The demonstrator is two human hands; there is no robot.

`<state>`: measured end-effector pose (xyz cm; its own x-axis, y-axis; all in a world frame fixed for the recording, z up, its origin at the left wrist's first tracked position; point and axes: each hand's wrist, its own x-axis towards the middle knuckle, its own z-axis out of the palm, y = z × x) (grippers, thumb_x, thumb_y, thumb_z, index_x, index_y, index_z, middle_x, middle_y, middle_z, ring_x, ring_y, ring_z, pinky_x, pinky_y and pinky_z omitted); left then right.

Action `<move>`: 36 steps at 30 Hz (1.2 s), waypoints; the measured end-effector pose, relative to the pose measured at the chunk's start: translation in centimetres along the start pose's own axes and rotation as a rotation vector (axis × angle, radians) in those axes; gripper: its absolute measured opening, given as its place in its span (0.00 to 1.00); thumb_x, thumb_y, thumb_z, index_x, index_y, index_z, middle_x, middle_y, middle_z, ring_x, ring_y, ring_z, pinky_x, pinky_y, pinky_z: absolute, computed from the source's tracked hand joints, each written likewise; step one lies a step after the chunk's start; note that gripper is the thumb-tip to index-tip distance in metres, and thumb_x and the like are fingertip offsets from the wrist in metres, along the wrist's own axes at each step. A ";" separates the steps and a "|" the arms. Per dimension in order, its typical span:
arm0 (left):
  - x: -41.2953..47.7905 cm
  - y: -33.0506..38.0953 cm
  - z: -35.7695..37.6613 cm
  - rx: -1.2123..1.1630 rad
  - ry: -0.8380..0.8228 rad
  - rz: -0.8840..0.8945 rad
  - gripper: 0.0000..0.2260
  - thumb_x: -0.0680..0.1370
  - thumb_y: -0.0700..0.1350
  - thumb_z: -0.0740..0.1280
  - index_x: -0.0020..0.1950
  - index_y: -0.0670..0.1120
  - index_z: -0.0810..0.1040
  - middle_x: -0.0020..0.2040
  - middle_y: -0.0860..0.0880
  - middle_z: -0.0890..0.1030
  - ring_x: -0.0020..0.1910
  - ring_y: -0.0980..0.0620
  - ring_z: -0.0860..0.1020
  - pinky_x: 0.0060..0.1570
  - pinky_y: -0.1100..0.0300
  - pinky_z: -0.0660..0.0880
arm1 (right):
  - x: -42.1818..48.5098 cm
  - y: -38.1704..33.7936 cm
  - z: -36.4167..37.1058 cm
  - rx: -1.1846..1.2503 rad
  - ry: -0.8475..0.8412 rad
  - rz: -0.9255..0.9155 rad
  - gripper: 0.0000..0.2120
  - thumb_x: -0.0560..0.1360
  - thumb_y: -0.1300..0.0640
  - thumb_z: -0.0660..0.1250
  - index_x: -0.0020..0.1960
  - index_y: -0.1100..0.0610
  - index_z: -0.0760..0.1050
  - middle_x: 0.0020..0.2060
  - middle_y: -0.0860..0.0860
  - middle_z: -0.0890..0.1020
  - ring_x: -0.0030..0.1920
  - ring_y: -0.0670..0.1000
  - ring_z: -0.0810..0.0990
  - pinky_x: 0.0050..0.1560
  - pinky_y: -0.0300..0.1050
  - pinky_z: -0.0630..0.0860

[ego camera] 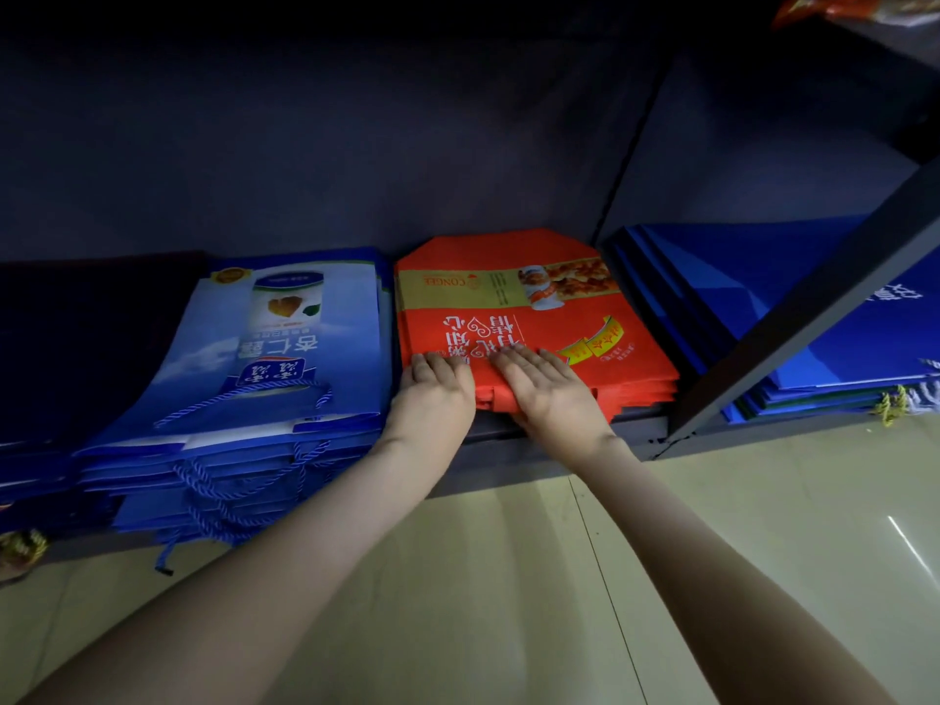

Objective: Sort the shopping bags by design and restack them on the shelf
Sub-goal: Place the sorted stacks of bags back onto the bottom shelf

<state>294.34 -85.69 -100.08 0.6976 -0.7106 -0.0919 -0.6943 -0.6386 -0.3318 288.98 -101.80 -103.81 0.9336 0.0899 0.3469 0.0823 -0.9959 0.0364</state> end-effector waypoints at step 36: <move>2.8 0.8 2.4 -0.978 -0.043 -0.367 0.35 0.76 0.62 0.61 0.77 0.55 0.47 0.76 0.45 0.34 0.75 0.39 0.55 0.66 0.45 0.66 | -0.8 10.3 -0.5 0.682 -0.249 1.254 0.60 0.57 0.31 0.74 0.76 0.44 0.41 0.74 0.56 0.59 0.71 0.62 0.62 0.68 0.64 0.62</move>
<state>296.16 -87.46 -102.89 0.8870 -0.4258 -0.1785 -0.2659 -0.7871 0.5565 288.90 -112.12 -103.19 0.5440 -0.7594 -0.3568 -0.7388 -0.2319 -0.6327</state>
